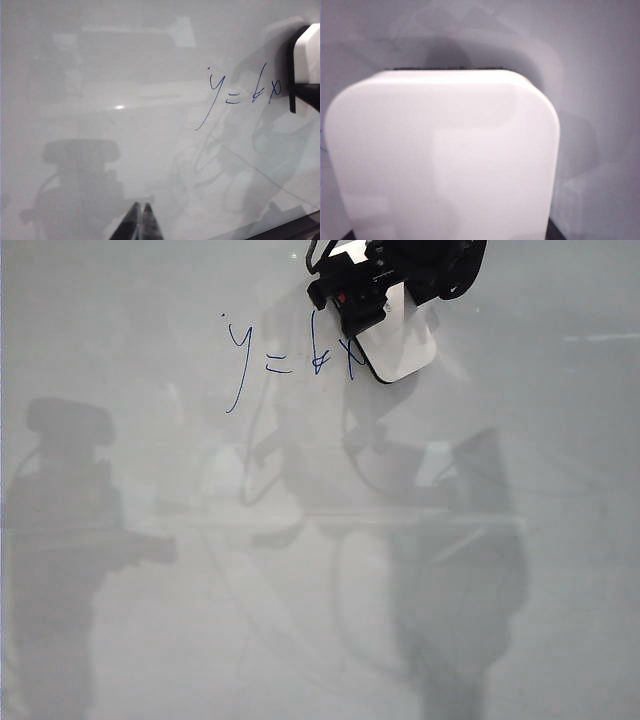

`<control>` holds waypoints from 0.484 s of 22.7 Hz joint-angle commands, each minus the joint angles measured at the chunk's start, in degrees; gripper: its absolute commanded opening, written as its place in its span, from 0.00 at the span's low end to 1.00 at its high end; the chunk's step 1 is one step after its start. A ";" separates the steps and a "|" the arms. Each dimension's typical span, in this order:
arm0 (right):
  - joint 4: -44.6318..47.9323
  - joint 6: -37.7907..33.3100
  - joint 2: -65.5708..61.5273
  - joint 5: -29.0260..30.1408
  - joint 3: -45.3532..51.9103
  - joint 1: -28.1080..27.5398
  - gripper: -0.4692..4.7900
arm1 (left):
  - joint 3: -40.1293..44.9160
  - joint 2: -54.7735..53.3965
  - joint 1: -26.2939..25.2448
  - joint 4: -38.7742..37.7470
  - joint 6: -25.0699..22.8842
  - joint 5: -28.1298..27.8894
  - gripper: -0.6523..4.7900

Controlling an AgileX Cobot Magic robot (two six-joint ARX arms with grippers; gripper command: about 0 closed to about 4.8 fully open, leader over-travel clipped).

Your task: Grab the whiteboard eraser that is attached to the surface of the whiteboard and use it to clean the writing on the whiteboard.

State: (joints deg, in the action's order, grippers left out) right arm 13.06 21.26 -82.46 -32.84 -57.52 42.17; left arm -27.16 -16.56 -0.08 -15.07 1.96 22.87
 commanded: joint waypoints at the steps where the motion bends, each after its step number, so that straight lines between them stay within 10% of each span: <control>1: 3.56 3.23 0.44 0.87 0.48 0.02 0.41 | -0.24 0.02 0.09 0.50 -1.55 -0.15 0.11; 11: 7.61 21.27 -0.46 3.08 -1.27 5.99 0.41 | -0.24 0.02 0.09 0.42 -1.55 -0.15 0.11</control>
State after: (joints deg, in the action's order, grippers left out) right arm 18.85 39.38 -82.61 -29.15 -57.74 48.23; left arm -27.16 -16.58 -0.08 -15.29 0.86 22.87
